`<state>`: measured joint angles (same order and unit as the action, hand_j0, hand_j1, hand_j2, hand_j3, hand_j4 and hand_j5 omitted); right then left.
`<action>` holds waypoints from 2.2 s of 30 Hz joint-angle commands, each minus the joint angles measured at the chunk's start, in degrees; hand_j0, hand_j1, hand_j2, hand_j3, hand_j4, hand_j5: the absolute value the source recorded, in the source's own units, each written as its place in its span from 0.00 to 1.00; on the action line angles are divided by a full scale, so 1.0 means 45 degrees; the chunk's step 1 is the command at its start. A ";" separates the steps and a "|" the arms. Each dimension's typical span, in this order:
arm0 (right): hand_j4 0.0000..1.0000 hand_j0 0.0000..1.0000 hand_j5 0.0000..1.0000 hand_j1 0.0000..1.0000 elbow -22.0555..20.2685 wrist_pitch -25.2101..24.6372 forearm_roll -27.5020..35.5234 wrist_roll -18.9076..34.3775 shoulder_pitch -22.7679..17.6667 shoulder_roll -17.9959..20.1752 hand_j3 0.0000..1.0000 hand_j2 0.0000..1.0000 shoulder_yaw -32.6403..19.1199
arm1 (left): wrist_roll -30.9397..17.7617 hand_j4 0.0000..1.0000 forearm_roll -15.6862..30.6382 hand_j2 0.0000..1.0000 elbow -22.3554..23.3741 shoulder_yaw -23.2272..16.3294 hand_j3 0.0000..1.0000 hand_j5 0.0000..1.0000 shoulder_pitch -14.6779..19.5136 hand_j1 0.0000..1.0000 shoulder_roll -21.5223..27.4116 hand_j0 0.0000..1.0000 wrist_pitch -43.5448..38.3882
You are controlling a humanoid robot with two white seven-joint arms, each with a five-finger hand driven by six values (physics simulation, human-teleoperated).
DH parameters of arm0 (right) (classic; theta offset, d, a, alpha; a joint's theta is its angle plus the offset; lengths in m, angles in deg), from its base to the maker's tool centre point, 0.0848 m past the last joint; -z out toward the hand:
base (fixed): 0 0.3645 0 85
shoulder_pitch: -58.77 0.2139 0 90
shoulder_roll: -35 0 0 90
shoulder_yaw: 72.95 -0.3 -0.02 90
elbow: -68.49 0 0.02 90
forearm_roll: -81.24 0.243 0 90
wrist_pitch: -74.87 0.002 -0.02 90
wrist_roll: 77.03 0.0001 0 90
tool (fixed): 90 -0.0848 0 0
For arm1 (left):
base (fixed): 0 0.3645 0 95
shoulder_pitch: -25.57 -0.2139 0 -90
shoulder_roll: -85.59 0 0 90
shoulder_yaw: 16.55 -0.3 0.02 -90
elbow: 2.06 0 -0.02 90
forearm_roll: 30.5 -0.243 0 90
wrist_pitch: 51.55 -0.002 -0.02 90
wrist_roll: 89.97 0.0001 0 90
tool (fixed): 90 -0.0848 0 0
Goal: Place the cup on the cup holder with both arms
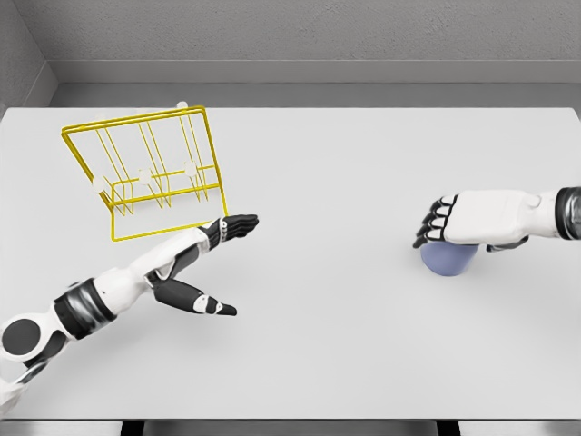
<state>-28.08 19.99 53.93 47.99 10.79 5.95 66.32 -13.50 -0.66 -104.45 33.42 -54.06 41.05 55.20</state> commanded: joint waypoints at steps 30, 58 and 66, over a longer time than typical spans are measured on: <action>0.64 0.64 0.64 0.64 -0.1040 -0.0027 0.0073 -0.0004 0.0098 0.0127 0.64 0.64 -0.0734 | 0.0020 1.00 0.1007 1.00 0.0917 -0.0069 1.00 1.00 0.0039 1.00 -0.0921 1.00 -0.2220; 0.64 0.64 0.64 0.64 -0.1079 -0.0027 0.0464 -0.0004 0.0625 -0.3349 0.64 0.64 -0.0558 | 0.0020 1.00 0.1027 1.00 0.1425 -0.0088 1.00 1.00 0.0215 1.00 -0.1214 1.00 -0.2220; 0.65 0.65 0.65 0.65 -0.1079 -0.0027 0.0483 -0.0004 0.0586 -0.3857 0.65 0.65 -0.0539 | 0.0020 1.00 0.1027 1.00 0.1444 -0.0088 1.00 1.00 0.0273 1.00 -0.1214 1.00 -0.2220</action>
<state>-32.93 20.02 55.86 48.00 13.42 -11.00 63.92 -13.41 3.76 -97.94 33.00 -52.83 35.55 45.21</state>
